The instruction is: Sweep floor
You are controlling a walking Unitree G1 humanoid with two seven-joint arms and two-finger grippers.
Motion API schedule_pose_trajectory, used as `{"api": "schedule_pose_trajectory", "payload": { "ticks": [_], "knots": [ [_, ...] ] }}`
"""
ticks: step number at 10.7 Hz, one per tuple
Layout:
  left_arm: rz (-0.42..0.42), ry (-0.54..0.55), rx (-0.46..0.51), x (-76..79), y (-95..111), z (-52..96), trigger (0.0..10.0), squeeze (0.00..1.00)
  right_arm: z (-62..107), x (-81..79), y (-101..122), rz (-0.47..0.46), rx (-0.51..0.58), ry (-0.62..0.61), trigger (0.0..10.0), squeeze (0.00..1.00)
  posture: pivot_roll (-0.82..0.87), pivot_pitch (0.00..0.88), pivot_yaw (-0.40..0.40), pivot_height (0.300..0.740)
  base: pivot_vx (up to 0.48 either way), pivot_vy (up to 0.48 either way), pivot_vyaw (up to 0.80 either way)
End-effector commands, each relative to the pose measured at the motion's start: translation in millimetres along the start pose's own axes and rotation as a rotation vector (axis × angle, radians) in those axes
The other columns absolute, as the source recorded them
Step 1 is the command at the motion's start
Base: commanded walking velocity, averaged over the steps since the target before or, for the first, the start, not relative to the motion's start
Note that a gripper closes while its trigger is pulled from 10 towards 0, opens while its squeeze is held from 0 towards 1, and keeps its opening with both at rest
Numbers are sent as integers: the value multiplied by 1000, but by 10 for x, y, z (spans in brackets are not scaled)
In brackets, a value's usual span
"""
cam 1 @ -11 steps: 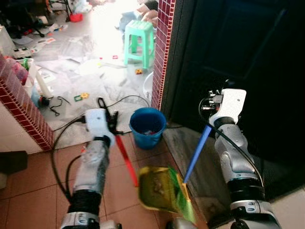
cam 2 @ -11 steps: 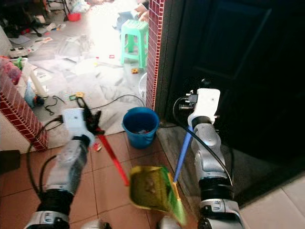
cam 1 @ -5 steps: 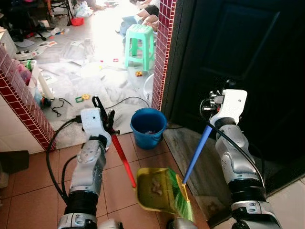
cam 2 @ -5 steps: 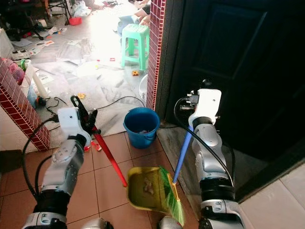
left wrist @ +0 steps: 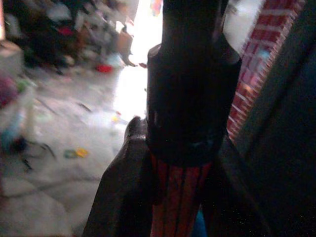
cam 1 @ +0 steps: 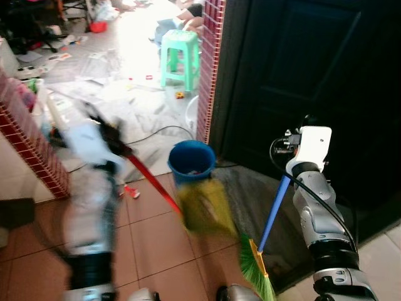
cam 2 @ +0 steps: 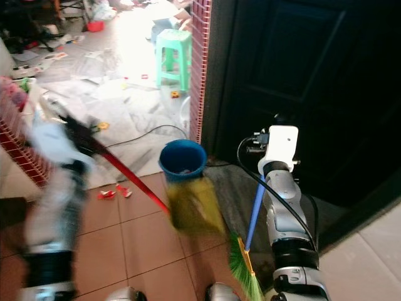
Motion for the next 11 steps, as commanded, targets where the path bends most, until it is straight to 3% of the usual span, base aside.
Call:
{"api": "schedule_pose_trajectory", "payload": {
  "ticks": [1,4,6,7,9,11],
  "knots": [
    [-3,17,90,-39,300,-33,10000,0,-45,-7,95,13,32,1,10000,0,-60,0,-33,740,0,0,0],
    [-4,58,133,-89,568,24,10000,0,-82,-12,88,17,30,3,10000,0,-47,0,-38,740,0,0,0],
    [-7,80,234,-80,936,-23,10000,0,-102,-26,76,15,28,6,10000,0,-42,0,-38,740,0,0,0],
    [-56,75,300,-82,1100,-46,10000,0,-109,-55,79,12,31,13,10000,0,-42,0,-37,740,0,0,0],
    [-89,74,315,-121,1145,-103,10000,0,-109,-72,74,3,33,21,10000,0,-47,0,-32,740,0,0,0],
    [-109,84,366,-124,1257,-188,10000,0,-76,-87,46,-1,31,31,10000,0,-54,0,-30,740,349,0,0]
  ]
}}
Point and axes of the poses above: a point about 5 cm out from each wrist's last joint towards the gripper, its own z axis pointing back from the gripper into the wrist, its own y axis along the axis of the wrist's last joint, x = y × z, the point moved 4 cm from there along -z, pointing out of the wrist towards the gripper, and after that the axes turned 7 degrees about -z, right-handed, at the moved point
